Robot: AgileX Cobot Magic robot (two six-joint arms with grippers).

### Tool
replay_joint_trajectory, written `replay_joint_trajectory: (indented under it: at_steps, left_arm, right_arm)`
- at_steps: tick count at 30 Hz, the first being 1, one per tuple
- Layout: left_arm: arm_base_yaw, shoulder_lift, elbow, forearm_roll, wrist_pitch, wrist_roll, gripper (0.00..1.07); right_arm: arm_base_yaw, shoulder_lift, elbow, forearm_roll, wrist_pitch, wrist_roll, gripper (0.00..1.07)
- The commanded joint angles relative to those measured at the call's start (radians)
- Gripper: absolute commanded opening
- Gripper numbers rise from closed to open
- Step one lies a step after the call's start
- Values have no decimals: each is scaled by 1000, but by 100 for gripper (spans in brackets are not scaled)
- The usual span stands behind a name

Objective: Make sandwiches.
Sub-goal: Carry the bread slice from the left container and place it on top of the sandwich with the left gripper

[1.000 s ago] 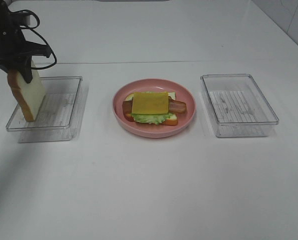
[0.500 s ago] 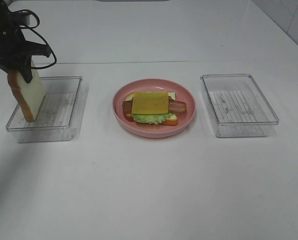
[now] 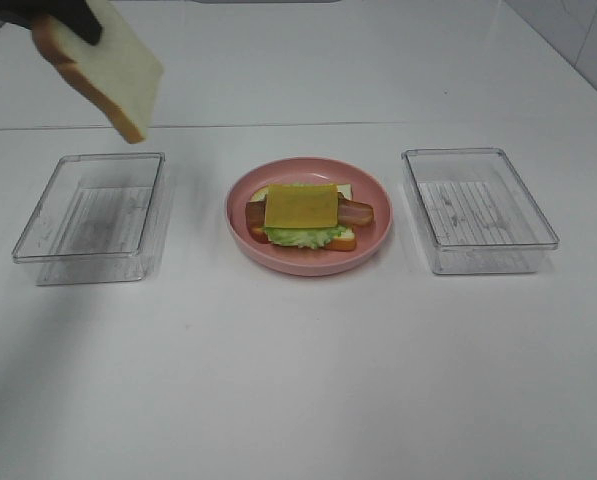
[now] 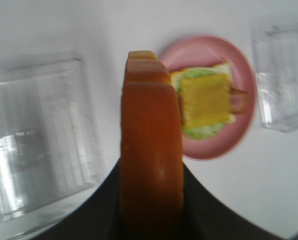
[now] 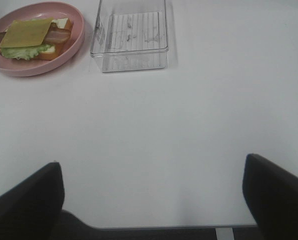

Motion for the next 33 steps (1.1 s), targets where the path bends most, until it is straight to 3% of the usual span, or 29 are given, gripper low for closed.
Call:
replay_joint_trajectory:
  at_steps: [1,2,3,11,22,33]
  left_arm:
    - [-51,-5,132,-280,-130,143,0]
    - [-51,-5,132,-280,-130,143,0]
    - [-82,8,181,-362,-195,192,0]
    - [-193,123,198,-468,-310,276,0]
    - [-253,291,162,-512,-366,280,0]
    - [-268,360,106,-568,-392,274,0]
  right_arm:
    - [1,-29,1,1,-5,-6,94]
    - [1,-29,1,1,-5,-6,94]
    - [1,-29,1,1,-5,-6,94]
    - [1,-29,1,1,-5,-6,94]
    - [1,-29,1,1,-5,-6,94]
    - [1,-29,1,2,-5,-6,94]
